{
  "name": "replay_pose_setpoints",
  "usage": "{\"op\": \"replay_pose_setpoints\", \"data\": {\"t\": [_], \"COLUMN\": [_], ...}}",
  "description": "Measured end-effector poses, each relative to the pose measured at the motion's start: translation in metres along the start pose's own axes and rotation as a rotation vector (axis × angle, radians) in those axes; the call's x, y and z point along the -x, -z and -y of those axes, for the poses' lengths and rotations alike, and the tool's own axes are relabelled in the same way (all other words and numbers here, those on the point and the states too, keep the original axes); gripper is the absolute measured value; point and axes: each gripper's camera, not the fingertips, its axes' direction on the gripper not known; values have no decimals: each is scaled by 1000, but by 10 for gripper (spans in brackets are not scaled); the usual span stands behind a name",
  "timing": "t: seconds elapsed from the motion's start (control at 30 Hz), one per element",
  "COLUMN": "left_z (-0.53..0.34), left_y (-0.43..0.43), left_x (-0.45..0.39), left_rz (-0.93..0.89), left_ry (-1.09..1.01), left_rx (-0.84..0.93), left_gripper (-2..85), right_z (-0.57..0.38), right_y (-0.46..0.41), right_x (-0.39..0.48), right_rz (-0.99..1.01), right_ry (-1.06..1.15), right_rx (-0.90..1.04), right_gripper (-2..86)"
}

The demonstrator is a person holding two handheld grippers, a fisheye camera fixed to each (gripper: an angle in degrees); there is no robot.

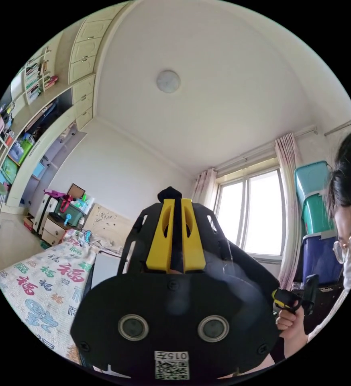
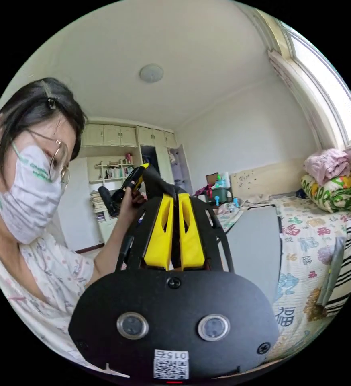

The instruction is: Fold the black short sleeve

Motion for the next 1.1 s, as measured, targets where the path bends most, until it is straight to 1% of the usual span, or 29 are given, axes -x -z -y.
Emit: {"op": "replay_pose_setpoints", "data": {"t": [0.03, 0.1, 0.17, 0.2, 0.23, 0.27, 0.3, 0.33, 0.37, 0.4, 0.43, 0.5, 0.57, 0.63, 0.67, 0.7, 0.73, 0.77, 0.83, 0.87, 0.93, 1.0, 1.07, 1.1], "left_z": [5, 7, -5, -24, -51, -69, -111, -162, -190, -243, -285, -321, -336, -348, -352, -359, -366, -370, -384, -387, -399, -410, -423, -431], "left_y": [-14, -44, -85, -118, -156, -175, -213, -248, -262, -284, -291, -273, -241, -189, -174, -140, -105, -88, -29, -18, 12, 21, 23, 22], "left_x": [11, 22, 32, 43, 55, 61, 74, 87, 94, 109, 127, 155, 184, 216, 223, 232, 241, 245, 256, 258, 263, 262, 263, 266], "left_rz": [-24, -58, -97, -136, -164, -175, -199, -204, -197, -172, -153, -194, -258, -319, -336, -377, -387, -385, -356, -345, -342, -368, -335, -313], "left_ry": [11, -1, -30, -28, -17, -12, -12, -8, -5, -5, 3, 28, 43, 9, -6, -49, -91, -109, -170, -181, -180, -196, -236, -264], "left_rx": [-5, 11, 59, 119, 208, 259, 378, 510, 576, 720, 841, 873, 894, 1024, 1061, 1125, 1181, 1202, 1281, 1291, 1319, 1322, 1334, 1352], "left_gripper": [12, 14, 18, 22, 28, 31, 44, 61, 88, 141, 145, 150, 150, 143, 142, 139, 136, 135, 134, 134, 133, 133, 133, 131], "right_z": [13, 26, 31, 28, 22, 16, -1, -24, -38, -64, -90, -117, -119, -97, -90, -75, -62, -55, -39, -38, -43, -53, -62, -69], "right_y": [-3, -10, -14, -14, -14, -14, -14, -15, -16, -17, -17, -5, 24, 57, 61, 62, 55, 48, -2, -18, -87, -132, -165, -182], "right_x": [-5, -18, -32, -44, -58, -66, -84, -103, -114, -135, -154, -177, -181, -177, -176, -171, -163, -158, -129, -120, -90, -77, -65, -61], "right_rz": [65, 119, 124, 121, 107, 95, 51, -25, -74, -189, -302, -384, -404, -501, -511, -515, -498, -483, -425, -420, -389, -367, -363, -392], "right_ry": [-41, -114, -194, -251, -319, -355, -434, -514, -562, -626, -685, -768, -765, -691, -664, -604, -534, -493, -305, -258, -102, -59, -27, -10], "right_rx": [9, 29, 48, 55, 61, 63, 68, 83, 102, 164, 259, 381, 397, 407, 418, 444, 473, 490, 594, 625, 751, 830, 882, 922], "right_gripper": [8, 9, 9, 10, 11, 12, 14, 18, 20, 27, 37, 55, 65, 72, 74, 78, 84, 87, 110, 116, 134, 140, 141, 138]}}
